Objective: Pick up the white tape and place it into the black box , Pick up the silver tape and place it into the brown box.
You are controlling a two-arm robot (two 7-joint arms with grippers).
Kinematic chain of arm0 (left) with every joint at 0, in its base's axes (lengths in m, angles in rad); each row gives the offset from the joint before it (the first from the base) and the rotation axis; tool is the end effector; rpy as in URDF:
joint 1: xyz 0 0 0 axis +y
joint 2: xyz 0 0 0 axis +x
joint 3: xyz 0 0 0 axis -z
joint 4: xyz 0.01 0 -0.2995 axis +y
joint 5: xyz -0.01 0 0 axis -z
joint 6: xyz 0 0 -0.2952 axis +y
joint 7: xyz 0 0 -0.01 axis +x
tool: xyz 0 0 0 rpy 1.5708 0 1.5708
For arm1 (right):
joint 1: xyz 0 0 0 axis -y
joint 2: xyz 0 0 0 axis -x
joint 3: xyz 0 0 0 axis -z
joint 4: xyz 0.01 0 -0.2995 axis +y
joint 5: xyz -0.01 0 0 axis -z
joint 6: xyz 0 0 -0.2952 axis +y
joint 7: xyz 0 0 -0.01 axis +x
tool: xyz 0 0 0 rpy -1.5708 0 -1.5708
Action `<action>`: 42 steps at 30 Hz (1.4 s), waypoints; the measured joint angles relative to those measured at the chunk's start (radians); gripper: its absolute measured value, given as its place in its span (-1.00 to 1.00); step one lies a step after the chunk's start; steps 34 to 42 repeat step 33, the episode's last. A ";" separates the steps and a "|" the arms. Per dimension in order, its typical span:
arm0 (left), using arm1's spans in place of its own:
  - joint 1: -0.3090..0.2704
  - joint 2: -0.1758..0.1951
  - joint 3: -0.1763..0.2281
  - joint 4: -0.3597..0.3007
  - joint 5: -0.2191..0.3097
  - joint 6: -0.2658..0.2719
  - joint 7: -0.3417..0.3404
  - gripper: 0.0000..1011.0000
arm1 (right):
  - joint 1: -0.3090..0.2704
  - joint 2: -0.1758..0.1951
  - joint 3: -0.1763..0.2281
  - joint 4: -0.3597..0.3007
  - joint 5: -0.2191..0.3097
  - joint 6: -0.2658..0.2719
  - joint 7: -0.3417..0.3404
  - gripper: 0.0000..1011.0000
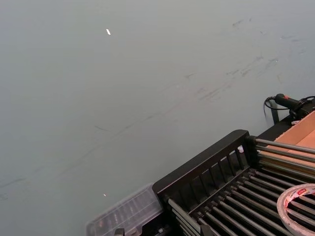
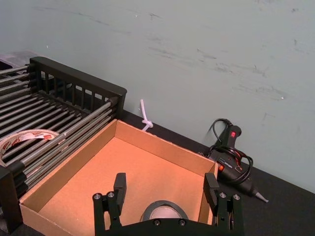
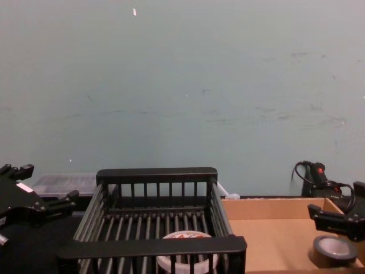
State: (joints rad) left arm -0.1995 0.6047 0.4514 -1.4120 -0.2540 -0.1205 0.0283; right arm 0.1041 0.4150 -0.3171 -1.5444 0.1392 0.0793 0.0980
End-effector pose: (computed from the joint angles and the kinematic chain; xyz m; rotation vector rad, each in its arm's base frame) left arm 0.3468 0.0917 -0.3073 0.3044 -0.2849 1.2480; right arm 0.3318 -0.0384 -0.2981 -0.3007 -0.1471 -1.1880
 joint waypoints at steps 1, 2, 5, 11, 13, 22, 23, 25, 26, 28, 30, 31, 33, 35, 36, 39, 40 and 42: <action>0.000 0.000 0.000 0.000 0.000 0.000 0.000 0.98 | 0.000 0.000 0.000 0.000 0.000 0.000 0.000 0.98; 0.000 0.000 0.000 0.000 0.000 0.000 0.000 0.98 | 0.000 0.000 0.000 0.000 0.000 0.000 0.000 0.98; 0.000 0.000 0.000 0.000 0.000 0.000 0.000 0.98 | 0.000 0.000 0.000 0.000 0.000 0.000 0.000 0.98; 0.000 0.000 0.000 0.000 0.000 0.000 0.000 0.98 | 0.000 0.000 0.000 0.000 0.000 0.000 0.000 0.98; 0.000 0.000 0.000 0.000 0.000 0.000 0.000 0.98 | 0.000 0.000 0.000 0.000 0.000 0.000 0.000 0.98; 0.000 0.000 0.000 0.000 0.000 0.000 0.000 0.98 | 0.000 0.000 0.000 0.000 0.000 0.000 0.000 0.98; 0.000 0.000 0.000 0.000 0.000 0.000 0.000 0.98 | 0.000 0.000 0.000 0.000 0.000 0.000 0.000 0.98; 0.000 0.000 0.000 0.000 0.000 0.000 0.000 0.98 | 0.000 0.000 0.000 0.000 0.000 0.000 0.000 0.98; 0.000 0.000 0.000 0.000 0.000 0.000 0.000 0.98 | 0.000 0.000 0.000 0.000 0.000 0.000 0.000 0.98; 0.000 0.000 0.000 0.000 0.000 0.000 0.000 0.98 | 0.000 0.000 0.000 0.000 0.000 0.000 0.000 0.98; 0.000 0.000 0.000 0.000 0.000 0.000 0.000 0.98 | 0.000 0.000 0.000 0.000 0.000 0.000 0.000 0.98; 0.000 0.000 0.000 0.000 0.000 0.000 0.000 0.98 | 0.000 0.000 0.000 0.000 0.000 0.000 0.000 0.98; 0.000 0.000 0.000 0.000 0.000 0.000 0.000 0.98 | 0.000 0.000 0.000 0.000 0.000 0.000 0.000 0.98; 0.000 0.000 0.000 0.000 0.000 0.000 0.000 0.98 | 0.000 0.000 0.000 0.000 0.000 0.000 0.000 0.98; 0.000 0.000 0.000 0.000 0.000 0.000 0.000 0.98 | 0.000 0.000 0.000 0.000 0.000 0.000 0.000 0.98; 0.000 0.000 0.000 0.000 0.000 0.000 0.000 0.98 | 0.000 0.000 0.000 0.000 0.000 0.000 0.000 0.98; 0.000 0.000 0.000 0.000 0.000 0.000 0.000 0.98 | 0.000 0.000 0.000 0.000 0.000 0.000 0.000 0.98; 0.000 0.000 0.000 0.000 0.000 0.000 0.000 0.98 | 0.000 0.000 0.000 0.000 0.000 0.000 0.000 0.98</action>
